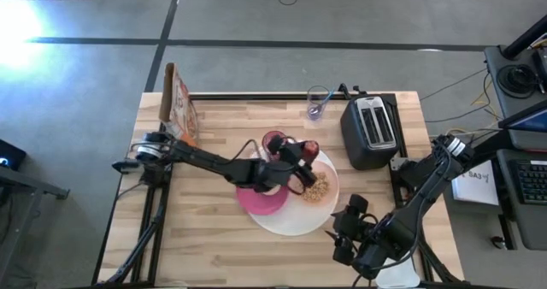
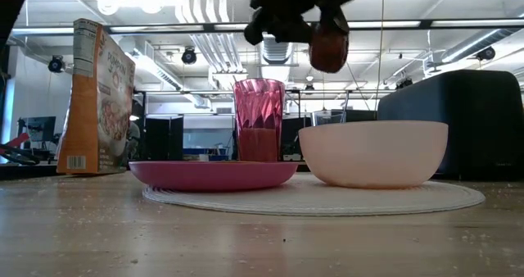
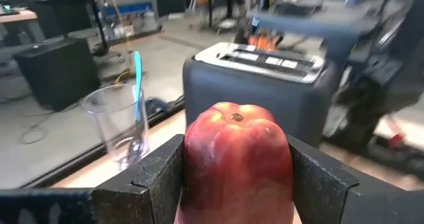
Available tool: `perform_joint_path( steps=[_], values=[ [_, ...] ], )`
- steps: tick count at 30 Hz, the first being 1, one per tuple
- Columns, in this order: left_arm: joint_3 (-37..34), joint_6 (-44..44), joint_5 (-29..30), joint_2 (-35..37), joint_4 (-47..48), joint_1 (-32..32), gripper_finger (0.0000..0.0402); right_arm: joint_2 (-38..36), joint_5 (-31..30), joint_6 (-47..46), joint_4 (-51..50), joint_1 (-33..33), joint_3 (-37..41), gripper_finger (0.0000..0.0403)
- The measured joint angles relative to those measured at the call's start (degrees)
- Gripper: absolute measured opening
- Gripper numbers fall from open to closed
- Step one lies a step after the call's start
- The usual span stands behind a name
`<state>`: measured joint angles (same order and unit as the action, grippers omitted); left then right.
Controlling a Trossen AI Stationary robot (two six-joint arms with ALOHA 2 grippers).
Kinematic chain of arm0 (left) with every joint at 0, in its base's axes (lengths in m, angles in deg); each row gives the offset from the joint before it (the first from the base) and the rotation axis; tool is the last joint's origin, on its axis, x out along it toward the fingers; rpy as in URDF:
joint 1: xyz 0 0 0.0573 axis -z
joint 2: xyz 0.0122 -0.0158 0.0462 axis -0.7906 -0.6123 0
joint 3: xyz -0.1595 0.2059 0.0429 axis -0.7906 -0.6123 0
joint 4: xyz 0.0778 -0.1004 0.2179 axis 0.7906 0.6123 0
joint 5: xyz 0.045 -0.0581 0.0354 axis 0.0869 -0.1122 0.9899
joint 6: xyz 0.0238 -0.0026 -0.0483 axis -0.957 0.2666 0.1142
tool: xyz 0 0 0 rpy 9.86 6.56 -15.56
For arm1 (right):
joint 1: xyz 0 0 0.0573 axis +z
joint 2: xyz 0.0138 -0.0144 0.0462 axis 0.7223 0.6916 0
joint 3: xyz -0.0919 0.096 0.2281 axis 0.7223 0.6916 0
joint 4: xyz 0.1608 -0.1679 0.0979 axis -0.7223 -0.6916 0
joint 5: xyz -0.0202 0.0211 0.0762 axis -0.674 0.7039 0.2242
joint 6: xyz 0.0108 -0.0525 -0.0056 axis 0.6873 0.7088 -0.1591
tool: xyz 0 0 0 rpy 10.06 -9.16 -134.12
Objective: Arrange a breakfast setting
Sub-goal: Put the red apple on the white table mat right beside to the red glass of milk
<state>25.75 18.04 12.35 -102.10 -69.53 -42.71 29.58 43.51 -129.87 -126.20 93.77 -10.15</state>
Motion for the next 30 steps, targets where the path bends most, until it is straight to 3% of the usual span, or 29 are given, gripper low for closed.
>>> perform_joint_path(
  steps=[6, 16, 30],
  values=[
    [12.5, -0.1, -0.5, -6.9, 18.8, -2.1, 0.0206, 0.1, 0.1, 0.0, 0.0, 0.0, 0.0, 0.0233],
    [28.7, -0.5, -7.6, -14.0, 47.5, -6.2, 0.0206, 0.3, 1.6, 0.0, 0.1, 0.3, 0.0, 0.0233],
    [34.4, -6.4, -14.3, -20.0, 54.9, -9.5, 0.0206, 0.3, 1.6, 0.0, 0.2, 0.4, 0.0, 0.0233]
  ],
)
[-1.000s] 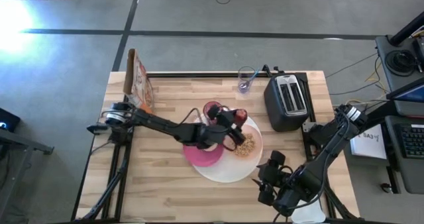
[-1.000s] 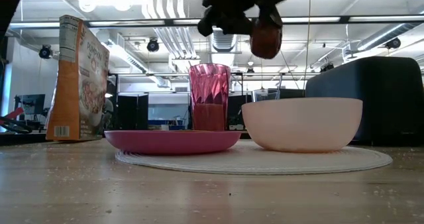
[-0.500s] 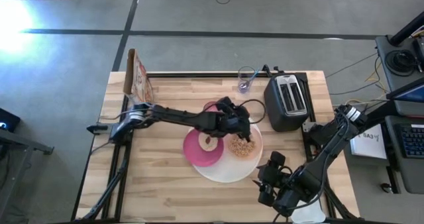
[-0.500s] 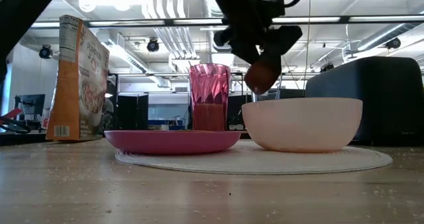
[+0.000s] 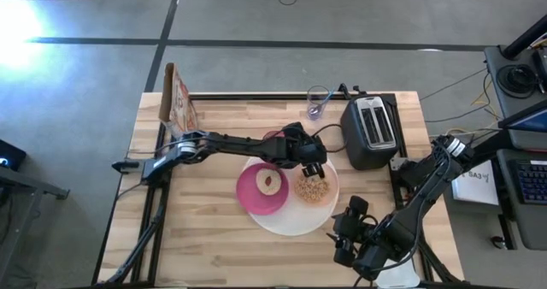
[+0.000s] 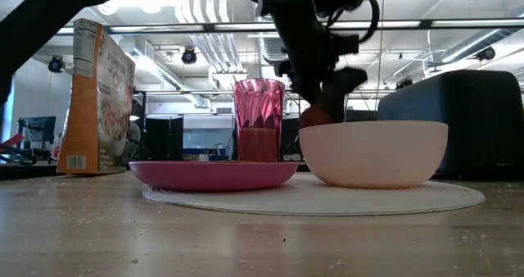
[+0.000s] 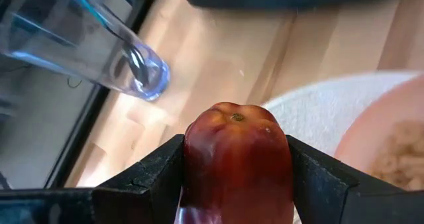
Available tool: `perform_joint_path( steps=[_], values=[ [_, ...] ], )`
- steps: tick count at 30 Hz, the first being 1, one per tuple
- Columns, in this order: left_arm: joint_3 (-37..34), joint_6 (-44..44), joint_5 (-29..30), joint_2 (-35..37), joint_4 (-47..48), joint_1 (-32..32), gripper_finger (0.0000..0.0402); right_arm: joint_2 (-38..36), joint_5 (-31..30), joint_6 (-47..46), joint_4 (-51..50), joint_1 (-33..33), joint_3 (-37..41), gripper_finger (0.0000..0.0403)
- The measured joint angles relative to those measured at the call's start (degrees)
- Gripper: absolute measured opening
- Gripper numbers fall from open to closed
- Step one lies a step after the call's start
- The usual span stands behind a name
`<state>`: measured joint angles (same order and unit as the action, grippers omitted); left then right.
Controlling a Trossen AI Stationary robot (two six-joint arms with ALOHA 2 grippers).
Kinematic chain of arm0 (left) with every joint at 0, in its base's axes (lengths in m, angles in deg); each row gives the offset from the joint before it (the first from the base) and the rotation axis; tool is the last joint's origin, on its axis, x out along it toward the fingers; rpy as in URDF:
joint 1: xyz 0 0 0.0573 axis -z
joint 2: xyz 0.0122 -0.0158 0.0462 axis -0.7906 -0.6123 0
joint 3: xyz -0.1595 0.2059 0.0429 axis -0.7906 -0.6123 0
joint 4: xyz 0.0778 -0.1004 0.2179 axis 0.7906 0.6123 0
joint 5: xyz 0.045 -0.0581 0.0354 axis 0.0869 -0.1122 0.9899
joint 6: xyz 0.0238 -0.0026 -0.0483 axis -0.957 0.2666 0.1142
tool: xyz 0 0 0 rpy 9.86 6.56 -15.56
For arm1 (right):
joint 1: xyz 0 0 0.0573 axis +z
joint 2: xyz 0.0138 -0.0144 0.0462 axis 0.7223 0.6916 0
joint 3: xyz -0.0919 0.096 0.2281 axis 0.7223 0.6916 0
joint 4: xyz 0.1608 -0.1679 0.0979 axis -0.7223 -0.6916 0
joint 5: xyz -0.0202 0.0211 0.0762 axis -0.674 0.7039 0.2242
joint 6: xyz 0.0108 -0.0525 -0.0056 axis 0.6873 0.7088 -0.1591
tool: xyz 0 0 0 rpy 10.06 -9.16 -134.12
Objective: Arrange a breakfast setting
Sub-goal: Put the red apple on the white table mat right beside to the red glass of milk
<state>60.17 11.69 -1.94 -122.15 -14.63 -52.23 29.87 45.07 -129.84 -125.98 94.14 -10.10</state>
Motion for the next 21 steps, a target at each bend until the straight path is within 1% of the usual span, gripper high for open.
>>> perform_joint_path(
  steps=[8, 21],
  values=[
    [-0.1, -0.7, -3.6, -1.3, 0.7, -1.2, 0.0208, 0.0, 0.0, 0.1, 0.0, 0.0, 0.0, 0.0233],
    [-2.3, -4.2, -6.5, -1.4, 1.6, -2.0, 0.0210, 0.0, -0.5, 0.8, -0.1, 0.0, 0.0, 0.0233]
  ],
)
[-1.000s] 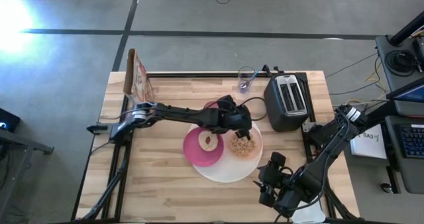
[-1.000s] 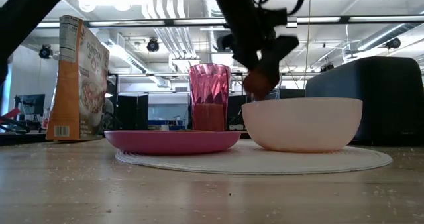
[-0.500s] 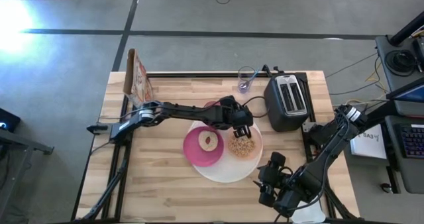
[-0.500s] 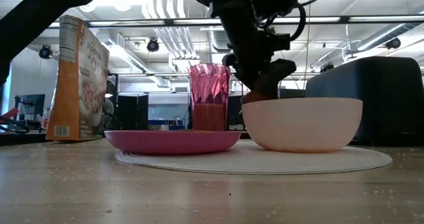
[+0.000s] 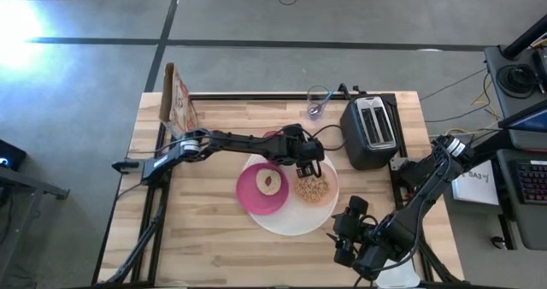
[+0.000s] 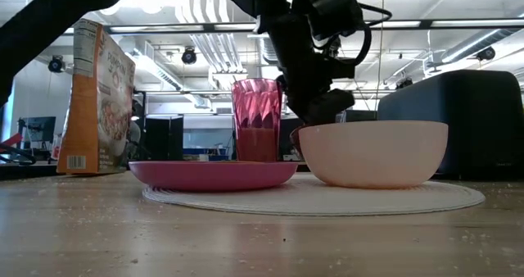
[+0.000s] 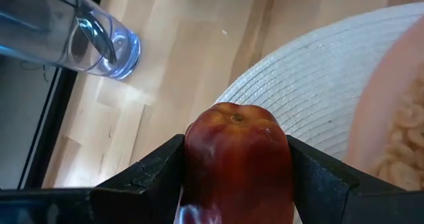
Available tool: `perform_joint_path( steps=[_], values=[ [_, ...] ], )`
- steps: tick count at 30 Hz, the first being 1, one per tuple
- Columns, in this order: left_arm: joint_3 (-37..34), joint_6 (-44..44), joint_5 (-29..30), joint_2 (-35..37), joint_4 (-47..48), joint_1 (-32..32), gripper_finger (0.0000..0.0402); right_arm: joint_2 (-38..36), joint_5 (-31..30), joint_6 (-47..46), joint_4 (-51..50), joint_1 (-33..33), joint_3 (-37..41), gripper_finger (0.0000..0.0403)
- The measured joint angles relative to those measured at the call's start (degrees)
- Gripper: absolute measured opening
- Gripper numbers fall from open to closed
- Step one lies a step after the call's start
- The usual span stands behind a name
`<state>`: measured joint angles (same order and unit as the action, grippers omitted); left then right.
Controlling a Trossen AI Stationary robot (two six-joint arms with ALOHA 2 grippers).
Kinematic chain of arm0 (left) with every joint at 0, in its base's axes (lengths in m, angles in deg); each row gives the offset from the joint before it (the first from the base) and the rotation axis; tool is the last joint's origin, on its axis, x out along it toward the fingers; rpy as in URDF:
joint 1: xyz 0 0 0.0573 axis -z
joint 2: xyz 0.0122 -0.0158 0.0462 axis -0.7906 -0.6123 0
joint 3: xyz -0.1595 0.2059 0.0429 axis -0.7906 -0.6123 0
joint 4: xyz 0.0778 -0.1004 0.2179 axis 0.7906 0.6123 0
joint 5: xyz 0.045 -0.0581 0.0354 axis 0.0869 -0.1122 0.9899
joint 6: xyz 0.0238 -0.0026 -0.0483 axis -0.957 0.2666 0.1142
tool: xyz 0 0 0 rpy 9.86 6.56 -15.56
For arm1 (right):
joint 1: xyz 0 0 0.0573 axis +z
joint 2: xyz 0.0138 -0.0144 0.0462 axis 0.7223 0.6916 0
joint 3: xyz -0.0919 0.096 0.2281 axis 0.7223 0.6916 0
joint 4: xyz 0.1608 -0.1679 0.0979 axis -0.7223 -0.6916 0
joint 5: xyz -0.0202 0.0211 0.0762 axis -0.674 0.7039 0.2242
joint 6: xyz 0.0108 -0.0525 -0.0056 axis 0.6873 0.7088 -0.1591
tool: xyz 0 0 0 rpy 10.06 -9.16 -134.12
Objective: Arrange a breakfast setting
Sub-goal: Put the red apple on the white table mat right beside to the red glass of milk, then put the blue spoon on the white table mat right beside to the light orange bowl
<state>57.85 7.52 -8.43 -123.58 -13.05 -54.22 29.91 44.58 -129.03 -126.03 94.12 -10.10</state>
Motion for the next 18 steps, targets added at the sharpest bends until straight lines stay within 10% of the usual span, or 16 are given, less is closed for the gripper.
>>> perform_joint_path(
  steps=[18],
  values=[
    [-0.1, -2.0, -0.2, 0.0, 0.0, 0.0, 0.0257, 0.0, -0.1, 0.5, 0.0, 0.0, 0.0, 0.0233]
  ],
)
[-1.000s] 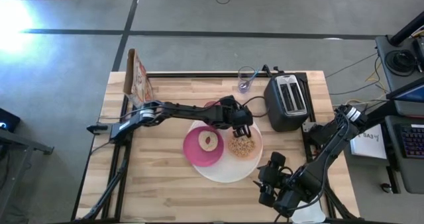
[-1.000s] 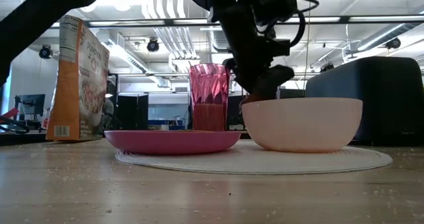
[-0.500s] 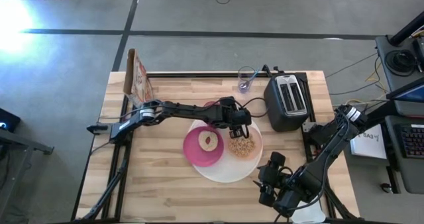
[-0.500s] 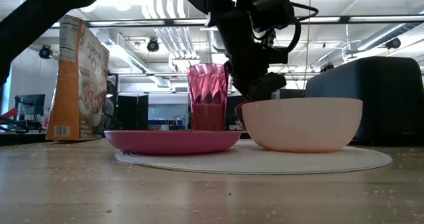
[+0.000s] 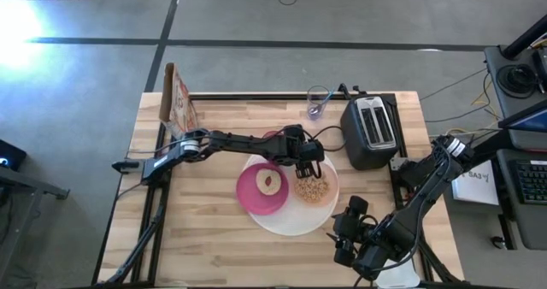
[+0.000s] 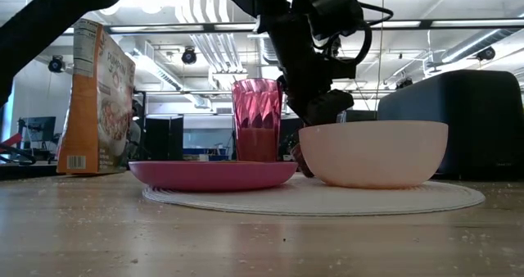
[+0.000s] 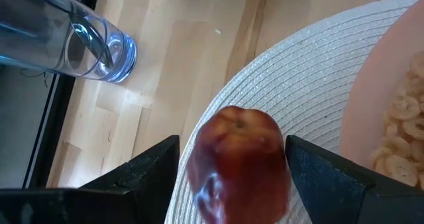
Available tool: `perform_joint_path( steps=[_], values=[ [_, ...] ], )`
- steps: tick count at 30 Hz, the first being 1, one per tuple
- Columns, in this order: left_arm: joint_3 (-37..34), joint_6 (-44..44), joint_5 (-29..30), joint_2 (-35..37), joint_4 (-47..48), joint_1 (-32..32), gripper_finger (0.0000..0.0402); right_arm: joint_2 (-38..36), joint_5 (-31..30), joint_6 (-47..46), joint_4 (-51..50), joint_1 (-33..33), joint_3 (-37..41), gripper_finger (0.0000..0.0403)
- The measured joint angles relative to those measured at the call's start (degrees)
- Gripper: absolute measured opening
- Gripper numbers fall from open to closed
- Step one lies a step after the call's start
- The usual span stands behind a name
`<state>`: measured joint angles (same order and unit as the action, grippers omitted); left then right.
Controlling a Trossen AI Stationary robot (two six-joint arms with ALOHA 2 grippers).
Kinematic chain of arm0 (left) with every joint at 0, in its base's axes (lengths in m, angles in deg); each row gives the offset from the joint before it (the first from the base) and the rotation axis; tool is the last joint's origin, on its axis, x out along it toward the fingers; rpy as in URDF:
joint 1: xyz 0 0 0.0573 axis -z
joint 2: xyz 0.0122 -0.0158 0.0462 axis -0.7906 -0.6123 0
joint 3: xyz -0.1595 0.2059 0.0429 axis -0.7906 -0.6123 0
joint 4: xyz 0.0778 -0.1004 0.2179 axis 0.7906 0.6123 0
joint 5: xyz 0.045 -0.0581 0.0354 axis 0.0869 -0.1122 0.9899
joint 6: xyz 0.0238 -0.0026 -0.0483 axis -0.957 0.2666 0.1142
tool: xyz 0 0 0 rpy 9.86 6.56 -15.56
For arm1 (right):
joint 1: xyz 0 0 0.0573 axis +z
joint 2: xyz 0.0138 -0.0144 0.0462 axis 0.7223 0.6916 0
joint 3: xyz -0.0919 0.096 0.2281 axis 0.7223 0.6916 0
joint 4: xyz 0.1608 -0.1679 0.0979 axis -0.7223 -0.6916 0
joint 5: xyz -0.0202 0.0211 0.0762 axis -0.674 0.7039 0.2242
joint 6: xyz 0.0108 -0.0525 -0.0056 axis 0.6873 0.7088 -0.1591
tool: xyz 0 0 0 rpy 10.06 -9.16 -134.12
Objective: Arrange a breakfast setting
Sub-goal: Put the blue spoon on the white table mat right beside to the light orange bowl
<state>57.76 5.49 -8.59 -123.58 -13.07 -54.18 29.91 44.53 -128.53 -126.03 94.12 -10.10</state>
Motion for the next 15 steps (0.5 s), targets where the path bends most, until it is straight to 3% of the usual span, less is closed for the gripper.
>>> perform_joint_path(
  steps=[7, 15],
  values=[
    [0.0, -0.1, -3.5, 0.0, 0.0, 0.0, 0.0251, 0.0, 0.0, 0.2, 0.0, 0.0, 0.0, 0.0233],
    [1.5, 0.1, -2.8, 0.0, 0.4, 0.1, 0.0246, 0.0, 0.0, 0.2, 0.0, 0.0, 0.0, 0.0233]
  ],
)
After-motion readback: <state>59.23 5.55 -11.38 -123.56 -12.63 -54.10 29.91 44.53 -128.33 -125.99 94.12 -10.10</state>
